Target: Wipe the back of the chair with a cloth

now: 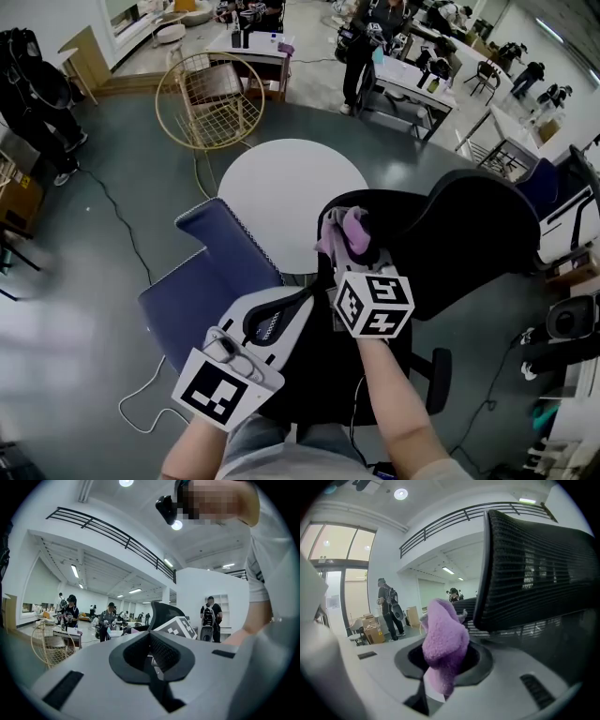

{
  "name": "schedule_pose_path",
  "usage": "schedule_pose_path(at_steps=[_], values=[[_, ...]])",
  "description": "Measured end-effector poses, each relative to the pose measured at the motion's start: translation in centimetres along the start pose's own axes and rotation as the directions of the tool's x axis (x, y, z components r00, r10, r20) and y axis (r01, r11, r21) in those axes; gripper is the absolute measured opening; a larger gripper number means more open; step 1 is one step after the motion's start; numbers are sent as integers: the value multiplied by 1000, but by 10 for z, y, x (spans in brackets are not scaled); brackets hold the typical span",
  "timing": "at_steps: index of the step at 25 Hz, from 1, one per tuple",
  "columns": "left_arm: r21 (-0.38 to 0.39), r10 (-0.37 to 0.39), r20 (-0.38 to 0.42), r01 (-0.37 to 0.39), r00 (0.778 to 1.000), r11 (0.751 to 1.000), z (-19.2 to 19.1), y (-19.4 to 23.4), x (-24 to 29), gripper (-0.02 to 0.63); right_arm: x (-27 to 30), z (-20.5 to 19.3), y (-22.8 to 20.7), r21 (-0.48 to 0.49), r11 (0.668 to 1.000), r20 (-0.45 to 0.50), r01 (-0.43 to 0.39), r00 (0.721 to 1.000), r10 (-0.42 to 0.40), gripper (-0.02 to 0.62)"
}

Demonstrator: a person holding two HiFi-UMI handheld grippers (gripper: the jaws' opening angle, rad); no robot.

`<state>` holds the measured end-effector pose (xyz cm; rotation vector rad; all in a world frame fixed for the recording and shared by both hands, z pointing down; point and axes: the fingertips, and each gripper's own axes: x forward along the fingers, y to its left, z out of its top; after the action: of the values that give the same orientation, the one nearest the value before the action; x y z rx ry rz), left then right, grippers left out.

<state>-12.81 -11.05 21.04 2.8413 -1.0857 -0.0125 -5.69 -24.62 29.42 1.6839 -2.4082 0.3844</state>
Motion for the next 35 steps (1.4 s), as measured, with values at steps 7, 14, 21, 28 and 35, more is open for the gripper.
schedule_pose_path(at_steps=[7, 14, 21, 28, 35], values=[[17, -28, -11, 29, 1000, 999, -8, -14, 12, 12, -2, -9, -7, -16, 1000, -3, 13, 1000, -13, 107], [-1, -42, -20, 42, 999, 999, -21, -23, 25, 12, -9, -18, -41, 12, 998, 4, 61, 998, -61, 107], [-18, -36, -26, 36, 999, 999, -31, -30, 36, 12, -19, -23, -74, -1, 994, 2, 109, 994, -109, 107], [-19, -36, -27, 35, 999, 999, -39, -54, 52, 12, -38, -27, -116, 50, 989, 17, 140, 990, -142, 107], [-24, -36, -35, 35, 999, 999, -47, -74, 63, 12, -54, -27, -156, 84, 980, 26, 181, 983, -183, 107]])
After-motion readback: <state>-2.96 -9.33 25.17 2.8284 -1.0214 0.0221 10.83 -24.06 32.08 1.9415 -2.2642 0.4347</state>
